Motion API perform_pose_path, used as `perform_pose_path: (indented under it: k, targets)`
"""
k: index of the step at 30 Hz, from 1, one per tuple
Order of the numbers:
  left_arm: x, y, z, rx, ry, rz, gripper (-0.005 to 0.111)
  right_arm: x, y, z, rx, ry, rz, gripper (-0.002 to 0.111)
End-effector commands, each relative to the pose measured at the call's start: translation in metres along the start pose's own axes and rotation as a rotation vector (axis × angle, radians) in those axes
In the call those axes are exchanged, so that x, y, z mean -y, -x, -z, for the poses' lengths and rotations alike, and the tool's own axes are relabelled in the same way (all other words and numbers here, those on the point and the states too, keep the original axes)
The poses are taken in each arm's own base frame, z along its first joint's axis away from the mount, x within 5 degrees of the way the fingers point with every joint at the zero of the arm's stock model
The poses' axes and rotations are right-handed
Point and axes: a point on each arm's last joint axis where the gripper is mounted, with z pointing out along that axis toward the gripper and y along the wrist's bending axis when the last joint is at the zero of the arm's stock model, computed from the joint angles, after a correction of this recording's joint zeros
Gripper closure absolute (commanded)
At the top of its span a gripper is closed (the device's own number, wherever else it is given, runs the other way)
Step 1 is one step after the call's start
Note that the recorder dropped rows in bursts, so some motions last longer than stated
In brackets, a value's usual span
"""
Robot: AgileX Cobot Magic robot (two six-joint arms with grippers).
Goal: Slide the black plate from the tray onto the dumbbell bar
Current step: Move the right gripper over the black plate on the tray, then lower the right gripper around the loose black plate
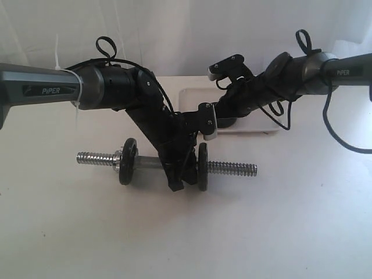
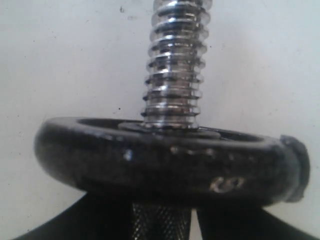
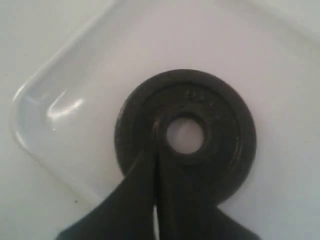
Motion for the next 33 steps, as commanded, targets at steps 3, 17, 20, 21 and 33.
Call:
perform_pose_path:
  k: [3,17,20,21,33]
  targets:
    - [0.006,0.003,0.001,0.011,-0.044,0.029,0.107,0.008,-0.001,-0.007,0.04,-0.067,0.008,0.108]
    - [0.006,0.003,0.001,0.011,-0.044,0.029,0.107,0.004,-0.006,-0.009,0.006,-0.024,0.041,0.004]
    - [0.006,0.003,0.001,0.011,-0.044,0.029,0.107,0.006,-0.006,-0.011,0.017,-0.045,0.036,0.004]
    - [0.006,0.003,0.001,0.011,-0.044,0.029,0.107,0.007,-0.005,-0.011,0.021,-0.05,0.031,0.004]
    - [0.006,0.003,0.001,0.011,-0.044,0.027,0.107,0.007,-0.005,-0.016,0.043,-0.076,0.003,0.004]
